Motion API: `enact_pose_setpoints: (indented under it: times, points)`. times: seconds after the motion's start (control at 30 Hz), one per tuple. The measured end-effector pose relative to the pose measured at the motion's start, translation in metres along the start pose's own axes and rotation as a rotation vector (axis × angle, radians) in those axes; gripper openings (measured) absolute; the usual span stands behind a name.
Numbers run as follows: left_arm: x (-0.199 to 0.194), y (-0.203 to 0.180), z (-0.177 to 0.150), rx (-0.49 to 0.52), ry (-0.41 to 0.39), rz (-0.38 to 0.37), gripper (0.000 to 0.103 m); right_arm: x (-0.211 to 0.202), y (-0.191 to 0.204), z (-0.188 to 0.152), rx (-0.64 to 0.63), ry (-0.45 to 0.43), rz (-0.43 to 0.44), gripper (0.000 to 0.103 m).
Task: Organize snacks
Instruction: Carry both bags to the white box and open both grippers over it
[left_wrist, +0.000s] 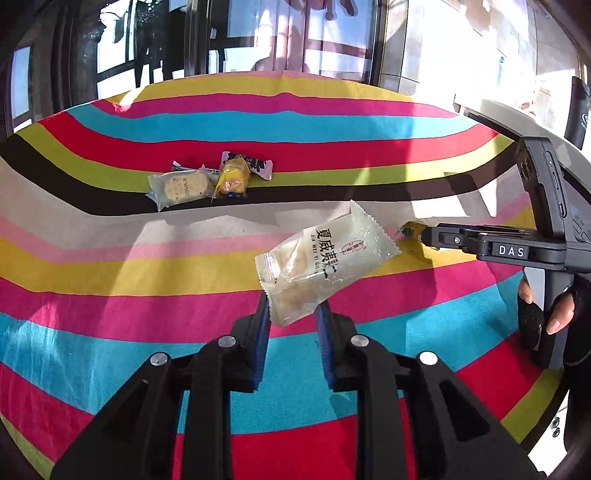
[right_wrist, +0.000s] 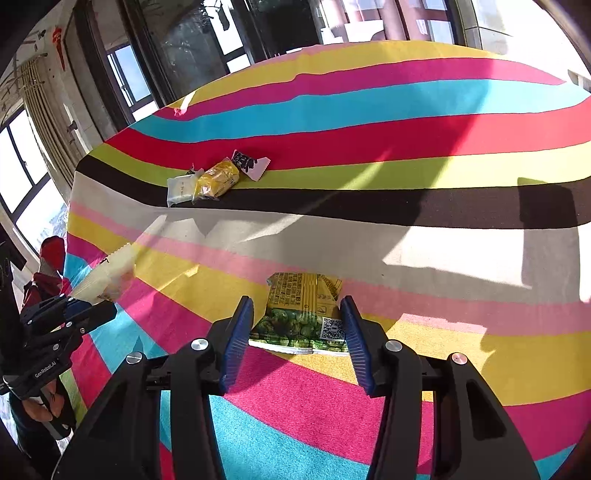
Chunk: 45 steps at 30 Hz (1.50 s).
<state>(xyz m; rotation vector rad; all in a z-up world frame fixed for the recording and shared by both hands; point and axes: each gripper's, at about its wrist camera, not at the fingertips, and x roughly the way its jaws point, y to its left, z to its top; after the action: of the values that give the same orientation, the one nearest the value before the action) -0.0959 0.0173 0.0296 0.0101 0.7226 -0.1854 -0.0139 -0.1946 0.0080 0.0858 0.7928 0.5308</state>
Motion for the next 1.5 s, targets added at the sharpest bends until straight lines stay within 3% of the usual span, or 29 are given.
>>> enact_pose_setpoints:
  times: [0.6, 0.67, 0.7, 0.8, 0.87, 0.97, 1.03, 1.07, 1.2, 1.37, 1.4, 1.43, 1.47, 1.5]
  points:
    - [-0.049, 0.042, -0.036, -0.094, -0.049, 0.051, 0.024, -0.024, 0.098, -0.022, -0.089, -0.007, 0.162, 0.048]
    - [-0.058, 0.048, -0.041, -0.106, -0.057, 0.057, 0.024, -0.023, 0.114, -0.023, -0.115, 0.000, 0.189, 0.021]
    - [-0.063, 0.051, -0.044, -0.111, -0.061, 0.062, 0.024, -0.022, 0.121, -0.024, -0.124, 0.007, 0.200, 0.016]
    - [-0.073, 0.061, -0.051, -0.128, -0.067, 0.074, 0.024, -0.016, 0.145, -0.026, -0.168, 0.017, 0.211, 0.016]
    - [-0.074, 0.070, -0.056, -0.144, -0.058, 0.082, 0.024, -0.008, 0.153, -0.026, -0.204, 0.025, 0.138, 0.017]
    - [-0.075, 0.081, -0.063, -0.177, -0.053, 0.071, 0.024, -0.008, 0.138, -0.021, -0.132, 0.026, 0.142, 0.030]
    - [-0.077, 0.084, -0.067, -0.183, -0.058, 0.068, 0.024, -0.015, 0.121, -0.021, -0.070, 0.028, 0.156, 0.076]
    - [-0.079, 0.085, -0.070, -0.185, -0.061, 0.066, 0.024, -0.019, 0.115, -0.023, -0.063, 0.029, 0.146, 0.082]
    - [-0.082, 0.089, -0.081, -0.200, -0.057, 0.056, 0.024, -0.027, 0.109, -0.043, -0.123, 0.083, 0.087, 0.085]
    - [-0.091, 0.092, -0.101, -0.226, -0.048, 0.054, 0.024, -0.011, 0.131, -0.074, -0.211, 0.176, 0.061, 0.088]
    - [-0.095, 0.092, -0.105, -0.230, -0.049, 0.055, 0.024, -0.009, 0.139, -0.077, -0.249, 0.155, 0.026, 0.088]
    - [-0.099, 0.093, -0.107, -0.231, -0.051, 0.059, 0.024, -0.006, 0.149, -0.080, -0.295, 0.156, -0.008, 0.081]
    - [-0.105, 0.093, -0.110, -0.232, -0.058, 0.068, 0.024, -0.004, 0.157, -0.081, -0.329, 0.141, -0.027, 0.071]
    - [-0.111, 0.094, -0.112, -0.234, -0.064, 0.073, 0.024, -0.005, 0.163, -0.081, -0.341, 0.120, -0.024, 0.048]
